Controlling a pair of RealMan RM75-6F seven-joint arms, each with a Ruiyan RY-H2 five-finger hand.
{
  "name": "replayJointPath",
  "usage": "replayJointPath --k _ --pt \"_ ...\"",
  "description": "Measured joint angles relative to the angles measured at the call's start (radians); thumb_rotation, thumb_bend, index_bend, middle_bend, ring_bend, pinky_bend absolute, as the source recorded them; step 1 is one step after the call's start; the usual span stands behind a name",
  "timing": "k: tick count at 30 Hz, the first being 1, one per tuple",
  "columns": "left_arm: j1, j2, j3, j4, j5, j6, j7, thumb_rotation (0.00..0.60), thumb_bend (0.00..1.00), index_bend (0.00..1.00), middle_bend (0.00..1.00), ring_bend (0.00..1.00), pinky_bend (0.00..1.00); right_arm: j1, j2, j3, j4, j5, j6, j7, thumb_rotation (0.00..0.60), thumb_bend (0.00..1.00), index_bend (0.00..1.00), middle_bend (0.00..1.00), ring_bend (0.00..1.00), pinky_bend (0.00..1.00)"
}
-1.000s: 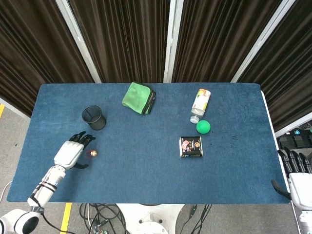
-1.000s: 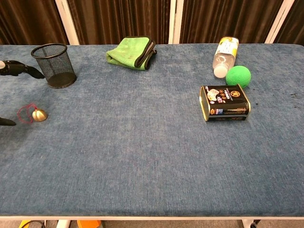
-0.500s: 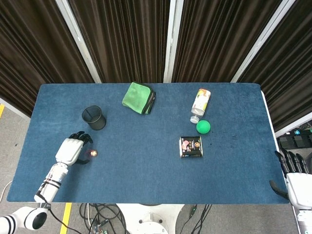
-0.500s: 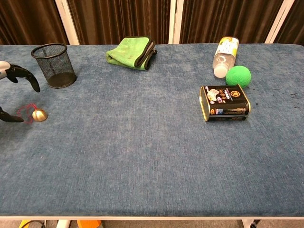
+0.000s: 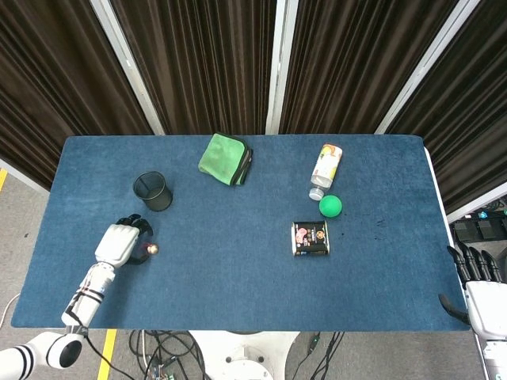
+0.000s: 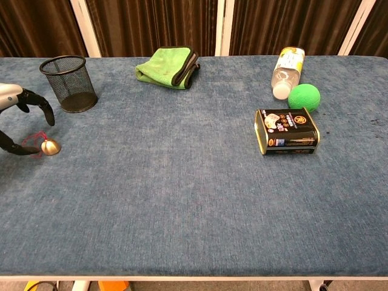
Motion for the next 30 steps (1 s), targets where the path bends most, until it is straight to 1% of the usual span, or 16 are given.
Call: replayJointPath --k 30 --pt "-0.026 -0.012 -0.001 -0.009 -0.036 -0.010 0.036 0.600 0.30 0.48 0.29 0.15 0.25 -0.001 -0.010 -0.001 0.034 0.008 -0.016 0.030 0.600 0.17 0.00 0.00 0.00 0.00"
